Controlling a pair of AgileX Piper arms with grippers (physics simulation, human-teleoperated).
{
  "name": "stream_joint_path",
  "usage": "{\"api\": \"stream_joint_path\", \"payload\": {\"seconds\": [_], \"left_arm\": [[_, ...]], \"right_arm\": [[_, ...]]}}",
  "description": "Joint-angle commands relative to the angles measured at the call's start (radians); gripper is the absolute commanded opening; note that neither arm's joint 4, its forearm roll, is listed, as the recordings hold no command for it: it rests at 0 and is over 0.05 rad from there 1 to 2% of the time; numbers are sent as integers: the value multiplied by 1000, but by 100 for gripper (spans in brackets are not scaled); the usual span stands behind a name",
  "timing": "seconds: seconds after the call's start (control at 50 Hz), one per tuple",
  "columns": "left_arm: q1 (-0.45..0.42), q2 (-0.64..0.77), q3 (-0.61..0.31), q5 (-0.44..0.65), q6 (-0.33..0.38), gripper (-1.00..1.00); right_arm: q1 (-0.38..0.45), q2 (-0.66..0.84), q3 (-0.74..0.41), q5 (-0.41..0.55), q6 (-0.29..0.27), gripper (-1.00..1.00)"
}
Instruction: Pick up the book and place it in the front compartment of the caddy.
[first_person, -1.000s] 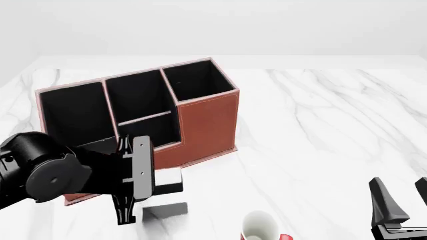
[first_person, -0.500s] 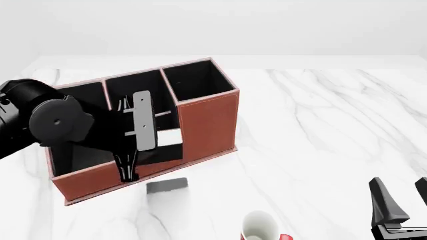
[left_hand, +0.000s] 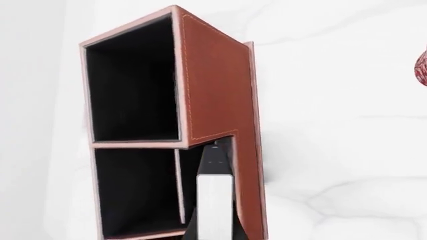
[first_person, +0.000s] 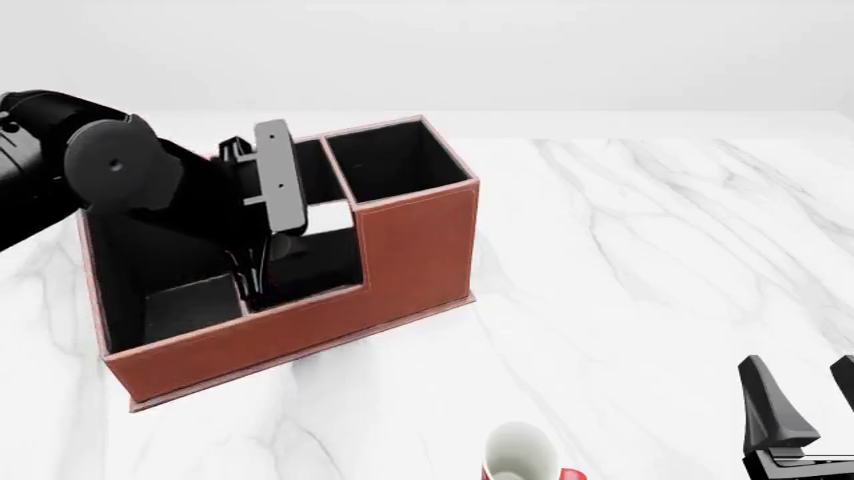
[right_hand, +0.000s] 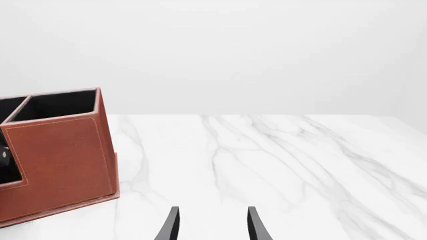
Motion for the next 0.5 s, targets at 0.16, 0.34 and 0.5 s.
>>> {"api": "stream_joint_path", "payload": {"seconds": [0.16, 0.34, 0.5], "left_arm": [[78, 27, -67, -10, 50, -100], [80, 34, -88, -16, 56, -100], [96, 49, -102, -28, 62, -100]], "right_arm": [[0, -1, 1, 1, 0, 100], [0, -1, 1, 1, 0, 100], [0, -1, 1, 1, 0, 100]]}}
